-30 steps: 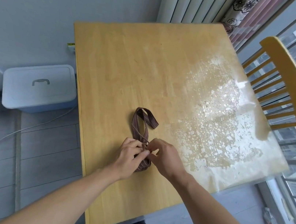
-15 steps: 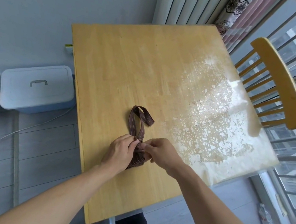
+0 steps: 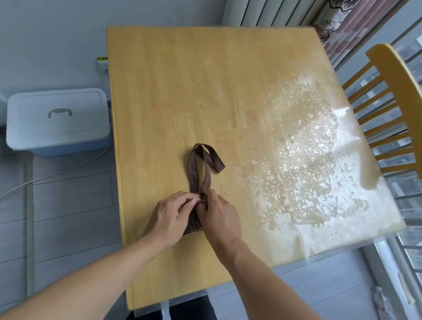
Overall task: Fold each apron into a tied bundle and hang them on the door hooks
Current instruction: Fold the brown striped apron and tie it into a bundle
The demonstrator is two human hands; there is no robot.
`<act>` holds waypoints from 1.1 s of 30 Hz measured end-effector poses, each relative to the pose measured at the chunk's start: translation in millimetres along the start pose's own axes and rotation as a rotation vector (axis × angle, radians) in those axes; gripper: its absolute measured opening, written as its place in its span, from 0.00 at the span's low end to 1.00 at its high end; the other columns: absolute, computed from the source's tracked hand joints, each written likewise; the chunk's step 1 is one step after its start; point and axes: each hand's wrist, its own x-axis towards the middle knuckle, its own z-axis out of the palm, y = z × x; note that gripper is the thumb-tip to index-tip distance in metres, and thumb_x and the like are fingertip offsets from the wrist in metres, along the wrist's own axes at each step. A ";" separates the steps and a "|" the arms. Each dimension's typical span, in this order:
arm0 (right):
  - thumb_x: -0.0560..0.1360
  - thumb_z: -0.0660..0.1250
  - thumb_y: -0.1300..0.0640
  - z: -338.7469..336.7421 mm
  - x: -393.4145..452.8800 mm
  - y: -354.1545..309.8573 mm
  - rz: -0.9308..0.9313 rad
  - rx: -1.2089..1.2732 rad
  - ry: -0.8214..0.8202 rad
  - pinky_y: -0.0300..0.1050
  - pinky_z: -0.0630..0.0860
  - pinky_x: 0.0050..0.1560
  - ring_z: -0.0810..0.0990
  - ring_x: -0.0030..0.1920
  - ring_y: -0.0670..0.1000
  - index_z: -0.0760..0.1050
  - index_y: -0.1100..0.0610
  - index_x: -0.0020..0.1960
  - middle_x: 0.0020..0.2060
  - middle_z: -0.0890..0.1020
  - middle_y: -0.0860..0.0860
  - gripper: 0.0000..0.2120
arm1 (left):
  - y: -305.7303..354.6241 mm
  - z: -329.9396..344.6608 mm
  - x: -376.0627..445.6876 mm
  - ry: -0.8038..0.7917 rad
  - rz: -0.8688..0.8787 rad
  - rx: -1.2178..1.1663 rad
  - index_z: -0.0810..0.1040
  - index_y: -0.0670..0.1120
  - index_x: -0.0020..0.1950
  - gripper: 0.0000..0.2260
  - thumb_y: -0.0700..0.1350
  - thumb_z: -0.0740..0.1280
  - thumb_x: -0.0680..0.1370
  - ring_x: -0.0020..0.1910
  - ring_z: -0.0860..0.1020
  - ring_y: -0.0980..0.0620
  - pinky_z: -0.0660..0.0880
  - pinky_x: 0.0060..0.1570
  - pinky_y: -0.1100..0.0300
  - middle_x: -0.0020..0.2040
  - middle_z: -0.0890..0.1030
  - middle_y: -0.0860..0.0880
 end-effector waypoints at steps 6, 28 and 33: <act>0.78 0.72 0.51 -4.2 -15.3 13.1 -0.026 -0.023 0.178 0.44 0.75 0.30 0.80 0.37 0.46 0.85 0.46 0.53 0.42 0.79 0.44 0.05 | 3.8 13.7 -5.4 0.159 -0.021 -0.002 0.85 0.43 0.56 0.10 0.38 0.65 0.82 0.52 0.80 0.61 0.76 0.57 0.67 0.54 0.85 0.52; 0.82 0.61 0.42 -10.3 -0.7 44.8 0.449 -0.031 -0.137 0.45 0.74 0.36 0.80 0.34 0.53 0.77 0.53 0.37 0.31 0.79 0.48 0.21 | 9.3 9.8 12.1 0.190 -0.487 -0.366 0.83 0.47 0.46 0.13 0.40 0.60 0.84 0.52 0.85 0.52 0.80 0.54 0.59 0.48 0.86 0.51; 0.83 0.59 0.43 -4.9 0.4 36.8 0.433 -0.097 -0.132 0.45 0.74 0.41 0.79 0.36 0.54 0.78 0.53 0.40 0.34 0.81 0.48 0.20 | 15.0 5.0 13.6 0.045 -0.544 -0.643 0.82 0.40 0.50 0.14 0.42 0.58 0.86 0.55 0.83 0.51 0.78 0.60 0.57 0.52 0.86 0.46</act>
